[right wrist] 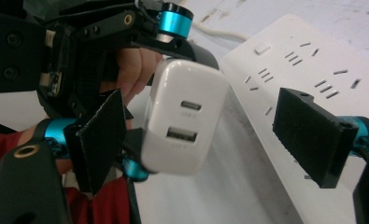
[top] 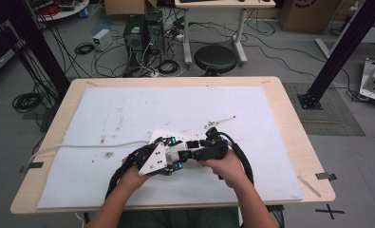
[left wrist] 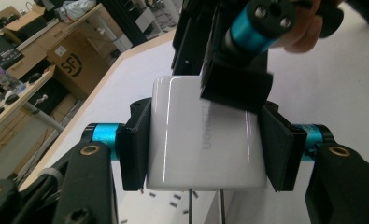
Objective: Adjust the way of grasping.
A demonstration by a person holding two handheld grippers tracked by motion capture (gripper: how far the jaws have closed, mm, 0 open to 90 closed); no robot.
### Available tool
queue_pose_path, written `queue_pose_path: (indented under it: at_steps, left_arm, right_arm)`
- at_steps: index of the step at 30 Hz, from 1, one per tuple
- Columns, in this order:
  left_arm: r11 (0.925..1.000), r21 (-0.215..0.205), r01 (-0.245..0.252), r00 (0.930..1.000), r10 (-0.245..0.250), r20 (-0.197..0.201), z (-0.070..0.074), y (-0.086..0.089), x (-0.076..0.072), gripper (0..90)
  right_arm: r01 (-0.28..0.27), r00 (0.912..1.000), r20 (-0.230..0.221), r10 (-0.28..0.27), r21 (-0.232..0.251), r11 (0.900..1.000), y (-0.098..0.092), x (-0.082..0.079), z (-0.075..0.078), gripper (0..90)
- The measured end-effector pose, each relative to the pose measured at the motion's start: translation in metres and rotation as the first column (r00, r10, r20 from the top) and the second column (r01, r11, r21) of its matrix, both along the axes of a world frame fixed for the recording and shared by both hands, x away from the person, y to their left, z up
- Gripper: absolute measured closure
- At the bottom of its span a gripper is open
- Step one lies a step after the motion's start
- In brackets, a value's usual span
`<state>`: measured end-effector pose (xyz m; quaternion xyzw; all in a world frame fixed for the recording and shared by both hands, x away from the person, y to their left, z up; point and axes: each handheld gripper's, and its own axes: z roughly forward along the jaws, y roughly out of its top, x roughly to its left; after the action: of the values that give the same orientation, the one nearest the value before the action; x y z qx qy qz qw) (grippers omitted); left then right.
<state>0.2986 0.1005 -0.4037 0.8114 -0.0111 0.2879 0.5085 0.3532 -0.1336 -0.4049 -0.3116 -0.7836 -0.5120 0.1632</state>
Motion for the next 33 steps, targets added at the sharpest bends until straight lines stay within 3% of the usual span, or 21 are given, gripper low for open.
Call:
queue_pose_path:
  at_steps: [5, 15, 20, 27, 31, 33]
  left_arm:
    - [0.9999, -0.013, 0.006, 1.0000, -0.006, 0.005, 0.002, -0.003, 0.000, 42.5]
    - [0.9998, -0.017, 0.008, 1.0000, -0.008, 0.004, 0.003, -0.007, 0.000, 42.5]
    - [1.0000, -0.004, -0.001, 0.9999, 0.001, 0.014, 0.002, -0.008, 0.000, 42.5]
    - [0.9996, 0.026, -0.006, 0.9989, 0.005, 0.046, 0.002, -0.011, 0.001, 42.2]
    - [0.9999, 0.011, 0.001, 1.0000, -0.001, -0.004, 0.003, -0.010, 0.006, 41.4]
    - [0.9998, -0.002, -0.019, 0.9991, 0.019, -0.037, 0.004, -0.009, 0.008, 33.8]
  right_arm:
    - [-0.018, 0.9993, -0.031, 0.019, 0.038, 0.999, 0.000, 0.001, -0.003, 27.9]
    - [-0.031, 0.9980, -0.051, 0.037, 0.099, 0.995, -0.001, 0.001, -0.006, 45.2]
    - [-0.048, 0.9967, -0.060, 0.055, 0.115, 0.992, -0.001, 0.001, -0.007, 56.1]
    - [-0.042, 0.9931, -0.104, 0.055, 0.121, 0.992, -0.002, 0.003, -0.009, 61.6]
    - [-0.034, 0.9885, -0.141, 0.054, 0.141, 0.989, -0.003, 0.005, -0.010, 63.0]
    - [-0.020, 0.9887, -0.145, 0.039, 0.135, 0.991, -0.006, 0.005, -0.008, 63.1]
